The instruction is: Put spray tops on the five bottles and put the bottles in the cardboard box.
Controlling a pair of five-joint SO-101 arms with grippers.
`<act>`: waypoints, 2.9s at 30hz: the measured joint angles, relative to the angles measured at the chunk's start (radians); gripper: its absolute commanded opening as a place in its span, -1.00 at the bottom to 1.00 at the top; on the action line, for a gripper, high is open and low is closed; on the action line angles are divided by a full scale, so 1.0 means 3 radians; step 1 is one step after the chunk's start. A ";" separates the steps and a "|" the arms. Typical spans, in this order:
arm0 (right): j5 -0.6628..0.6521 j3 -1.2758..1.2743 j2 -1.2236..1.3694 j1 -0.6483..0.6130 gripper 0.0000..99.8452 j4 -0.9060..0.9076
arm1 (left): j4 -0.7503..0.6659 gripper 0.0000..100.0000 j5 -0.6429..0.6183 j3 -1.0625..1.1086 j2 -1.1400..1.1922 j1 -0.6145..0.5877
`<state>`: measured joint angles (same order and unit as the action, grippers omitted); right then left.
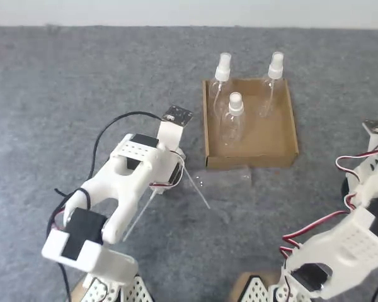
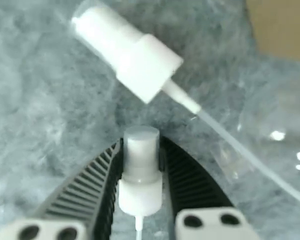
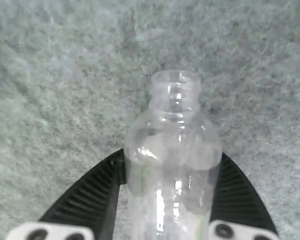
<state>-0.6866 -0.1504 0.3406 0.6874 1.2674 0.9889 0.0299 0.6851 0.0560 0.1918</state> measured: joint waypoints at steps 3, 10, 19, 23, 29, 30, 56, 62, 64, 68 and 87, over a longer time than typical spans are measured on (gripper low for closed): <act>0.0000 0.0000 0.0000 0.0000 -0.57 0.0000 | 0.0056 -0.97 -0.0036 -0.0005 -0.0107 -0.0015; 0.0000 0.0000 0.0000 0.0000 -0.57 0.0000 | 0.0404 -0.97 -0.0082 -0.0092 -0.0752 -0.0020; -0.0015 0.0000 0.0000 0.0000 -0.49 0.0082 | 0.0302 -0.97 -0.0276 0.0297 -0.1836 -0.0026; -0.0066 0.0000 0.0000 -0.0031 -0.31 0.0159 | 0.0082 -0.97 -0.0276 0.0696 -0.2148 -0.0026; -0.0087 0.0189 0.0000 -0.0051 -0.27 0.0307 | -0.0031 -0.97 -0.0215 0.0936 -0.2302 -0.0153; -0.0087 0.0256 0.0000 -0.0056 -0.27 0.0353 | -0.0072 -0.97 -0.0205 0.0967 -0.2302 -0.0194; -0.0271 0.0619 0.0322 -0.0179 -0.41 0.0736 | -0.0215 -0.97 -0.0189 0.1038 -0.2302 -0.0245; -0.0271 0.0619 0.0399 -0.0179 -0.64 0.0736 | -0.0215 -0.97 -0.0179 0.1069 -0.2302 -0.0245; -0.0271 0.0629 0.0399 -0.0179 -0.75 0.0736 | -0.0215 -0.97 -0.0184 0.1069 -0.2302 -0.0245; -0.0276 0.0706 0.0399 -0.0179 -0.94 0.0747 | -0.0215 -0.97 -0.0174 0.1069 -0.2302 -0.0245; 0.0046 0.1243 -0.0563 -0.0087 -0.99 0.1458 | -0.0215 -0.97 -0.0174 0.1069 -0.2302 -0.0245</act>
<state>-0.6728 0.2225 0.1718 0.6613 1.7047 0.9244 -0.0222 1.0058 -0.6345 0.1181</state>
